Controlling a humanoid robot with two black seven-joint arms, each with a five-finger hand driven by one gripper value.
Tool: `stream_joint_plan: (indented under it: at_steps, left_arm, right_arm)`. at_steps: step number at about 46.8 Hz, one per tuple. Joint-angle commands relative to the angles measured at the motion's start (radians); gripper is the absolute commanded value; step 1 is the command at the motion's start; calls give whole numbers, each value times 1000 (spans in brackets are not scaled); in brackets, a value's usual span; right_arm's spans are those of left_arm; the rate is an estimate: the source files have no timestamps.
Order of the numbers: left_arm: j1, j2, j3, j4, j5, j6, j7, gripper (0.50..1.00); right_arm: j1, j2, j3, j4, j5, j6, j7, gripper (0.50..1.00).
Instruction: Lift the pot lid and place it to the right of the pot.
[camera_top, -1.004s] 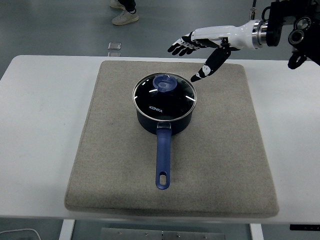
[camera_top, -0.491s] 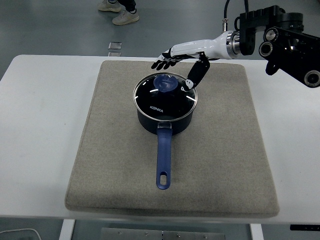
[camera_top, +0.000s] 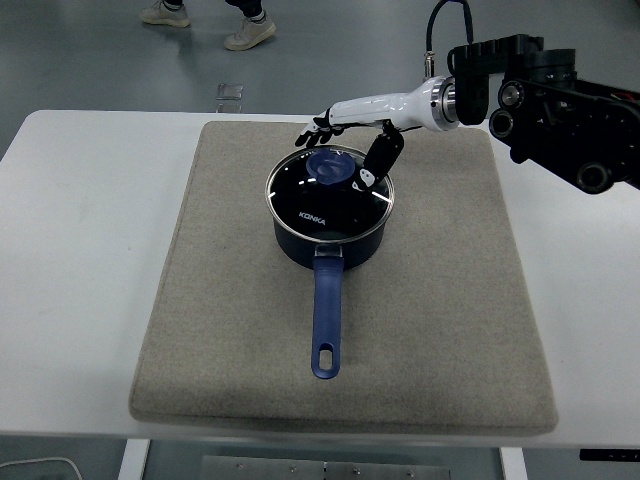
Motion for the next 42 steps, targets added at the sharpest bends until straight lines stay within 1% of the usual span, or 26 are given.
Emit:
stream_joint_plan:
  at_steps: [1,4,13,42]
  left_arm:
    - [0,0,0,1,0,0,0,1000]
    - [0,0,0,1,0,0,0,1000]
    - [0,0,0,-1,0,0,0,1000]
    - [0,0,0,1,0,0,0,1000]
  right_arm:
    - [1,-3,0,0,0,0,1,862]
    - [3,-4,0,-2,-2,0,1,828]
    - [15,-9,1,0,0,0,1,807]
    - [9,-1,0,3,0,0,1,803]
